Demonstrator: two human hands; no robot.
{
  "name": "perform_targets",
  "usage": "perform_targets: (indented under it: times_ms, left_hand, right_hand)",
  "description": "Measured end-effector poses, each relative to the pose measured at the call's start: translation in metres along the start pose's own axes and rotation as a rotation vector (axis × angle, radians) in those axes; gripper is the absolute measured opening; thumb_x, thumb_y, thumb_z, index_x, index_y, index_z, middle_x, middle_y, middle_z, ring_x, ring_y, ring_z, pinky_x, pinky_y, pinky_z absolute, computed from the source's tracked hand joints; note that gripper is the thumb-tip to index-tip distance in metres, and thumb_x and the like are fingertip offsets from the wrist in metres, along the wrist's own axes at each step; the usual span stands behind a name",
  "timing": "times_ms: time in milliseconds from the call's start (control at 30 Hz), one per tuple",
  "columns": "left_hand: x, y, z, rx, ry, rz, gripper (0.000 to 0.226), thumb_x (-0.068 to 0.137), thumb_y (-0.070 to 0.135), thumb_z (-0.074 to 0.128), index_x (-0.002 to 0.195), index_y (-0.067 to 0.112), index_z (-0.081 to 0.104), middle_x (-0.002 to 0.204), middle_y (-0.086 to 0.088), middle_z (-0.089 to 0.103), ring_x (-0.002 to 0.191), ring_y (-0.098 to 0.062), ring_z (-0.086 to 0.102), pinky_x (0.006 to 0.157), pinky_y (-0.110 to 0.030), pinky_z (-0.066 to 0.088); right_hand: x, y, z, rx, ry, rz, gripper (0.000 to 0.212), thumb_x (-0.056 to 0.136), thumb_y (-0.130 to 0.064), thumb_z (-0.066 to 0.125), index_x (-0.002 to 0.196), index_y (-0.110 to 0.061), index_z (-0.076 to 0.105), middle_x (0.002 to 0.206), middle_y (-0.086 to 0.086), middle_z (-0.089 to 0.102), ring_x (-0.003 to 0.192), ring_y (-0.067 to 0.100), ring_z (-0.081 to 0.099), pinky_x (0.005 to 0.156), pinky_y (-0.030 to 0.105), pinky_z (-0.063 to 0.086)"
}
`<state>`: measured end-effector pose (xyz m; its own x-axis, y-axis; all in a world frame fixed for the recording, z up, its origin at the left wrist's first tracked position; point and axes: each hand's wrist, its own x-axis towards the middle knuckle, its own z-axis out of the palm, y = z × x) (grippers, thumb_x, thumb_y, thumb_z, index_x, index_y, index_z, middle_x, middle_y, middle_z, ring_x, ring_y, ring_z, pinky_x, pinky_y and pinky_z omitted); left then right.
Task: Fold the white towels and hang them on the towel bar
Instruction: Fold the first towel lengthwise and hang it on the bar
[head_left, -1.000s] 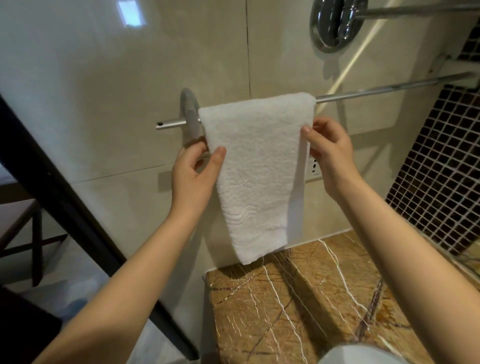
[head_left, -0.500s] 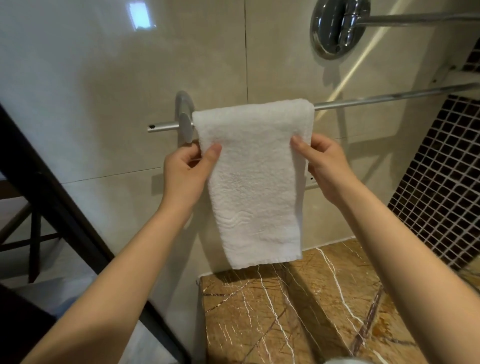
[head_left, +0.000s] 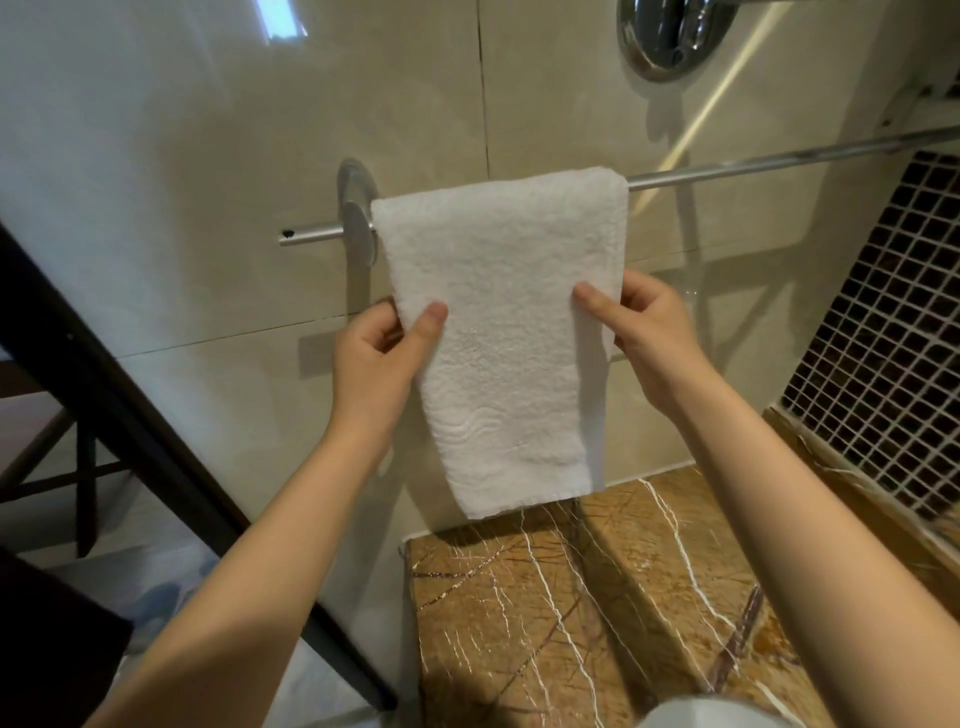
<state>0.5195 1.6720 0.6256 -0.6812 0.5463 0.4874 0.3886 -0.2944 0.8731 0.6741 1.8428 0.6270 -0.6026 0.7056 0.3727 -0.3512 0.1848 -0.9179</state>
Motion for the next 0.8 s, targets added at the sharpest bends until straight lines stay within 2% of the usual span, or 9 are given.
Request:
perform_targets:
  times_ms: [33, 100, 233, 300, 367, 433, 567, 700, 800]
  left_hand:
    - [-0.005, -0.004, 0.000, 0.000, -0.010, -0.019, 0.010, 0.082, 0.031, 0.070, 0.073, 0.028, 0.068, 0.074, 0.016, 0.071, 0.069, 0.003, 0.064, 0.060, -0.011, 0.048]
    - [-0.011, -0.013, 0.000, 0.012, 0.014, -0.045, 0.021, 0.074, 0.041, 0.071, 0.073, 0.021, 0.067, 0.074, 0.010, 0.069, 0.067, -0.004, 0.060, 0.059, -0.015, 0.049]
    - [-0.013, -0.022, 0.004, 0.032, 0.083, -0.066, 0.026, 0.081, 0.026, 0.072, 0.070, 0.004, 0.064, 0.069, 0.001, 0.062, 0.060, -0.004, 0.052, 0.053, -0.016, 0.044]
    - [-0.011, -0.024, 0.006, 0.052, 0.102, -0.060, 0.033, 0.082, 0.025, 0.072, 0.071, -0.004, 0.060, 0.066, -0.001, 0.058, 0.058, -0.005, 0.049, 0.052, -0.017, 0.041]
    - [-0.010, -0.025, 0.005, 0.058, 0.111, -0.052, 0.031, 0.082, 0.024, 0.072, 0.066, 0.000, 0.059, 0.061, 0.006, 0.056, 0.054, -0.002, 0.045, 0.050, -0.015, 0.038]
    - [-0.012, -0.025, 0.005, 0.057, 0.105, -0.056, 0.025, 0.082, 0.023, 0.072, 0.065, 0.009, 0.060, 0.059, 0.012, 0.056, 0.053, 0.001, 0.046, 0.049, -0.013, 0.038]
    - [-0.019, -0.024, 0.003, 0.016, 0.071, -0.092, 0.016, 0.079, 0.024, 0.074, 0.068, 0.018, 0.064, 0.071, 0.006, 0.064, 0.061, 0.000, 0.057, 0.054, -0.014, 0.047]
    - [-0.028, -0.028, 0.000, 0.016, 0.021, -0.133, 0.023, 0.066, 0.043, 0.074, 0.073, 0.022, 0.068, 0.089, -0.011, 0.069, 0.078, -0.015, 0.063, 0.069, -0.030, 0.055]
    - [-0.033, -0.033, 0.000, 0.040, 0.033, -0.132, 0.025, 0.067, 0.042, 0.074, 0.072, 0.018, 0.067, 0.097, -0.026, 0.066, 0.082, -0.023, 0.060, 0.078, -0.046, 0.053]
  right_hand:
    - [-0.003, 0.003, 0.000, -0.003, -0.007, 0.009, 0.022, 0.071, -0.031, 0.073, 0.090, -0.020, 0.073, 0.090, -0.003, 0.075, 0.082, 0.011, 0.070, 0.066, 0.020, 0.054]
    - [-0.008, 0.010, -0.001, -0.006, -0.008, 0.031, 0.021, 0.073, -0.031, 0.072, 0.089, -0.019, 0.073, 0.090, -0.003, 0.075, 0.082, 0.011, 0.069, 0.067, 0.020, 0.053]
    - [-0.013, 0.018, 0.001, -0.051, 0.062, 0.052, 0.011, 0.081, -0.026, 0.070, 0.080, -0.015, 0.070, 0.082, 0.007, 0.067, 0.078, 0.021, 0.056, 0.067, 0.031, 0.043]
    - [-0.013, 0.020, 0.001, -0.065, 0.094, 0.049, 0.010, 0.085, -0.018, 0.068, 0.077, -0.013, 0.068, 0.077, 0.005, 0.064, 0.072, 0.017, 0.054, 0.064, 0.027, 0.042]
    - [-0.013, 0.022, 0.002, -0.067, 0.103, 0.041, 0.011, 0.086, -0.017, 0.068, 0.074, -0.014, 0.068, 0.072, -0.001, 0.065, 0.066, 0.010, 0.055, 0.059, 0.021, 0.042]
    - [-0.014, 0.023, 0.001, -0.061, 0.100, 0.053, 0.017, 0.083, -0.024, 0.070, 0.074, -0.010, 0.068, 0.074, 0.004, 0.062, 0.067, 0.013, 0.053, 0.058, 0.022, 0.041]
    - [-0.019, 0.028, -0.003, -0.069, 0.067, 0.045, 0.061, 0.071, -0.043, 0.072, 0.087, 0.015, 0.059, 0.079, 0.014, 0.055, 0.071, 0.021, 0.048, 0.061, 0.027, 0.039]
    - [-0.027, 0.035, -0.007, -0.106, 0.053, 0.084, 0.048, 0.071, -0.041, 0.072, 0.087, 0.005, 0.067, 0.083, 0.010, 0.064, 0.076, 0.018, 0.057, 0.069, 0.028, 0.046]
    - [-0.032, 0.040, -0.007, -0.116, 0.052, 0.084, 0.041, 0.072, -0.039, 0.071, 0.087, -0.001, 0.068, 0.084, 0.008, 0.066, 0.078, 0.017, 0.058, 0.070, 0.027, 0.048]
